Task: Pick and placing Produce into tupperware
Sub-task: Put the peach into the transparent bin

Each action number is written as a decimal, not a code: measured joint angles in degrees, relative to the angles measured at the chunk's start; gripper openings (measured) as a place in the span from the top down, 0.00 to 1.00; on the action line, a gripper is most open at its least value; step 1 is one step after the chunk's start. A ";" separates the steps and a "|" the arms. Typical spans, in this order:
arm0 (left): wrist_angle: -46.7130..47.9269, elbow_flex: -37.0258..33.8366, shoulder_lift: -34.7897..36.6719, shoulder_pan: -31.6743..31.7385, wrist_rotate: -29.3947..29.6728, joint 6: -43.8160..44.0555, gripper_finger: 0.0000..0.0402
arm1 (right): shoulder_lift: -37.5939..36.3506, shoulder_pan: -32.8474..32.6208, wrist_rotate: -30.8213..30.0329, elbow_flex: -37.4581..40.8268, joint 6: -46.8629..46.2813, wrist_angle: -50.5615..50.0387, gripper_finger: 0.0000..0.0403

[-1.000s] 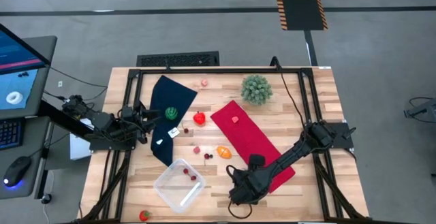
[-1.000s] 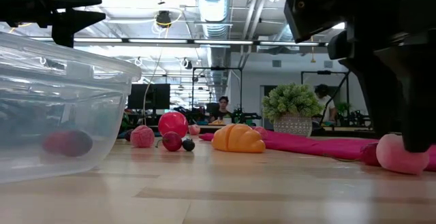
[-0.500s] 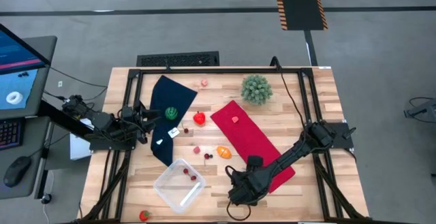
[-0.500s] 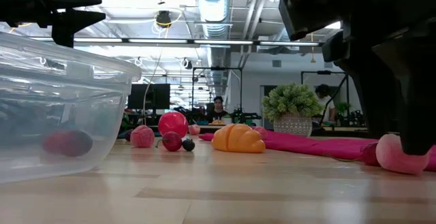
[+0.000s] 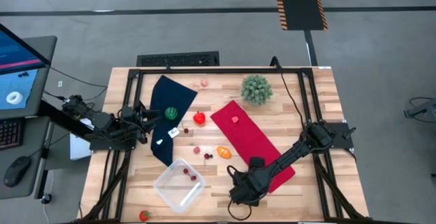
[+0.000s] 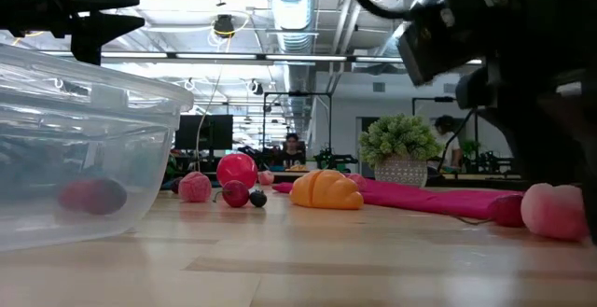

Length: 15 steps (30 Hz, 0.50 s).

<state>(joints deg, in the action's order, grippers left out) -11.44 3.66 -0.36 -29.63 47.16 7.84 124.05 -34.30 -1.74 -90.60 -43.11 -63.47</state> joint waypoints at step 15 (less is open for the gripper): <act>-0.05 0.00 0.00 0.00 0.13 0.33 0.60 | 0.02 -0.09 -0.66 0.14 0.22 1.38 0.52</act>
<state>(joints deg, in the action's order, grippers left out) -11.49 3.66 -0.36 -29.63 47.29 8.16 124.07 -34.39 -2.40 -90.45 -42.89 -62.09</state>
